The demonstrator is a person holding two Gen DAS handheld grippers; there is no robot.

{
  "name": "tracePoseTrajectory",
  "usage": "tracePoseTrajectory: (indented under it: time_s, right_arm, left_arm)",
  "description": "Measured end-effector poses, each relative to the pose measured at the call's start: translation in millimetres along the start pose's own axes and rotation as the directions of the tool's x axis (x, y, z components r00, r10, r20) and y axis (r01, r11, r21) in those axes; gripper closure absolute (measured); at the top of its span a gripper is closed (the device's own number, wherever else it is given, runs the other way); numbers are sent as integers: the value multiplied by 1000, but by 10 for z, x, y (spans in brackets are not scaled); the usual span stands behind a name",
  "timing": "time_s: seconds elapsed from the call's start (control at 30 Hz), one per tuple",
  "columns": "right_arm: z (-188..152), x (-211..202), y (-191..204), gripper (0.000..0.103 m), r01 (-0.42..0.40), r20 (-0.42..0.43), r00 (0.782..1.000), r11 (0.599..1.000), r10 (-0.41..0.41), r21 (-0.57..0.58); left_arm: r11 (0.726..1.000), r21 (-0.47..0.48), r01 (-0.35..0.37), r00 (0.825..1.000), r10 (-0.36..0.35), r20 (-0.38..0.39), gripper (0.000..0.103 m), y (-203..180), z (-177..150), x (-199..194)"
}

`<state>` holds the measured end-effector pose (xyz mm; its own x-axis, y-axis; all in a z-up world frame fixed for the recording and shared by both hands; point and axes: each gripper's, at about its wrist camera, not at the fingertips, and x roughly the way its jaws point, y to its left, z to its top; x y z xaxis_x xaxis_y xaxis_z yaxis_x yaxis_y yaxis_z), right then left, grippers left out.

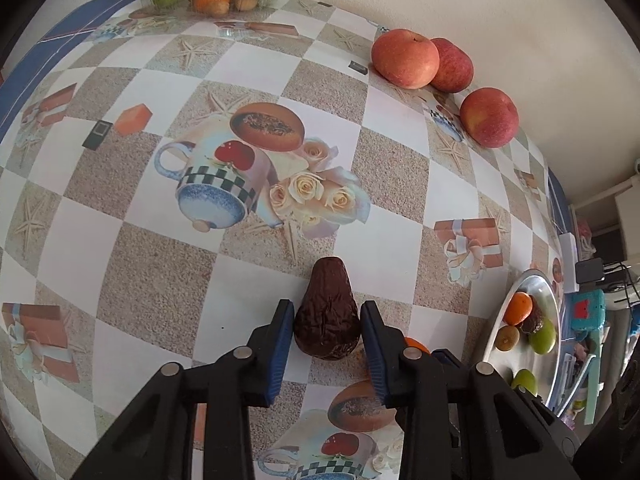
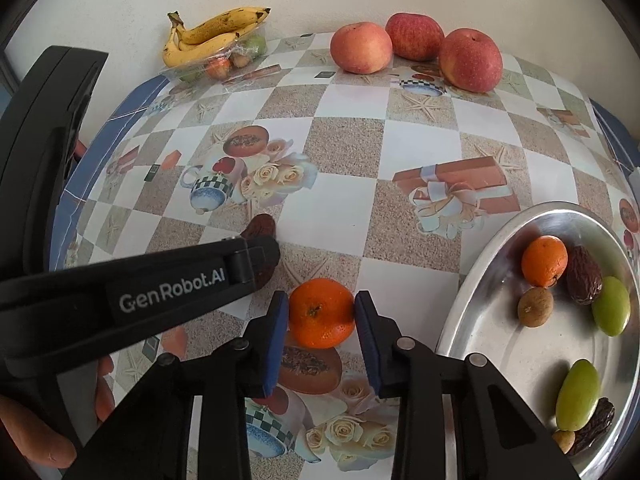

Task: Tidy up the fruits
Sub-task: 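Grasp the dark pear-shaped fruit with the left tool while the right tool grasps a mandarin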

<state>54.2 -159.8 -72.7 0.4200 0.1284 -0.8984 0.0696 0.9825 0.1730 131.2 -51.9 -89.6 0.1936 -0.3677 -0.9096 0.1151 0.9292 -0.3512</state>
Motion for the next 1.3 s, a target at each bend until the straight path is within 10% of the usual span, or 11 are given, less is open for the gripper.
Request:
tracePoseTrajectory:
  time_s: [0.8,1.0,1.3]
  right_arm:
    - [50,-264,-171,78,9,63,998,998,-13,65]
    - [54,-59,-266,59,-18,45,999,995,13,102]
    - [35,71,-142,58,-82,13,997,991,81,106]
  left_arm:
    - [999,-3,32,994,-32,101,66,-75,53,-354]
    - [999,-22,32,996,-30,89,66,-26,55,-317]
    - [999,-31,29,996,-27,87,66,-5,53,-310]
